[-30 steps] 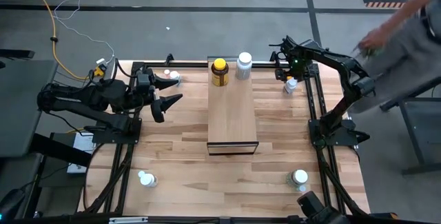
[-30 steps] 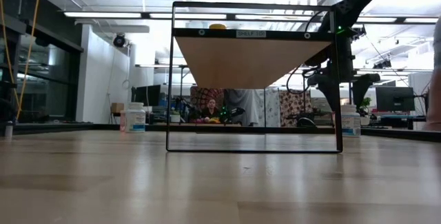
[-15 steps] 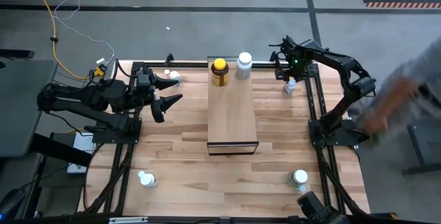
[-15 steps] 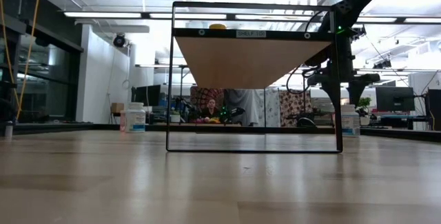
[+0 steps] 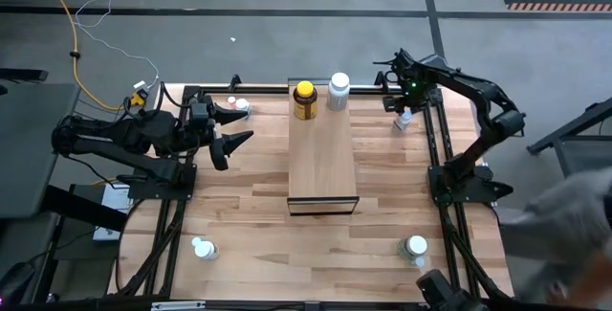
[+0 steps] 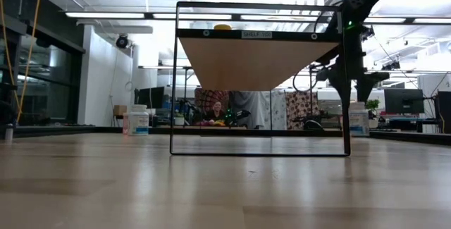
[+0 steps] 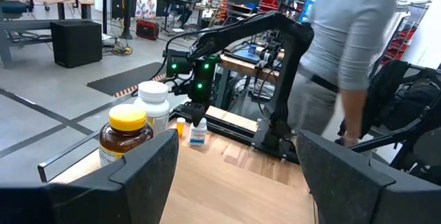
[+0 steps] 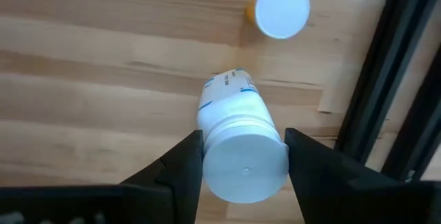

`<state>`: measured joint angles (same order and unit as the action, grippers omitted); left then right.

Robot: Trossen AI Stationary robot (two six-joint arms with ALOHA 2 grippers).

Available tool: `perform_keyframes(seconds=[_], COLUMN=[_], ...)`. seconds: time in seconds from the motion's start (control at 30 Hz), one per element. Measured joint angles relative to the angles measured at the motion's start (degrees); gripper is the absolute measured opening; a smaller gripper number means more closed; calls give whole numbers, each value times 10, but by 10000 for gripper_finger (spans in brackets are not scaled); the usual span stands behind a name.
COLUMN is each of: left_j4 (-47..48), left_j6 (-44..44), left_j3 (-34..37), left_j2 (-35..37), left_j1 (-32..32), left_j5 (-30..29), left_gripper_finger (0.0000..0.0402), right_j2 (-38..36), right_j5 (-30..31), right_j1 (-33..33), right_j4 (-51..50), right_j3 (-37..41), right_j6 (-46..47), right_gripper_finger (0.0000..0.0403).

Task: Pick and place medicine bottles onto shelf by color
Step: Put the right white blue pill bottle on the shelf

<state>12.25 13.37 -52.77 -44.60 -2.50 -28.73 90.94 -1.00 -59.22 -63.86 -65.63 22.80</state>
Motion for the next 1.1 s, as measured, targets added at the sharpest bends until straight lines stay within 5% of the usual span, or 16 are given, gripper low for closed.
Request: perform_keyframes(seconds=[0.33,0.57,0.83,1.1], left_j4=[0,0,0,0], left_j6=[0,0,0,0], left_j3=[0,0,0,0], left_j2=[0,0,-4,-14], left_j1=[0,0,0,0], left_j5=[-5,-5,-7,-7], left_gripper_finger=[284,284,284,284], right_j2=[-133,-179,-102,34], right_j5=[-54,-100,-36,16], right_j1=[44,178,348,399], right_j4=[-37,-87,-108,-153], right_j3=[-79,-193,-354,-475], right_j6=[-5,58,86,9], right_gripper_finger=[172,172,172,172])
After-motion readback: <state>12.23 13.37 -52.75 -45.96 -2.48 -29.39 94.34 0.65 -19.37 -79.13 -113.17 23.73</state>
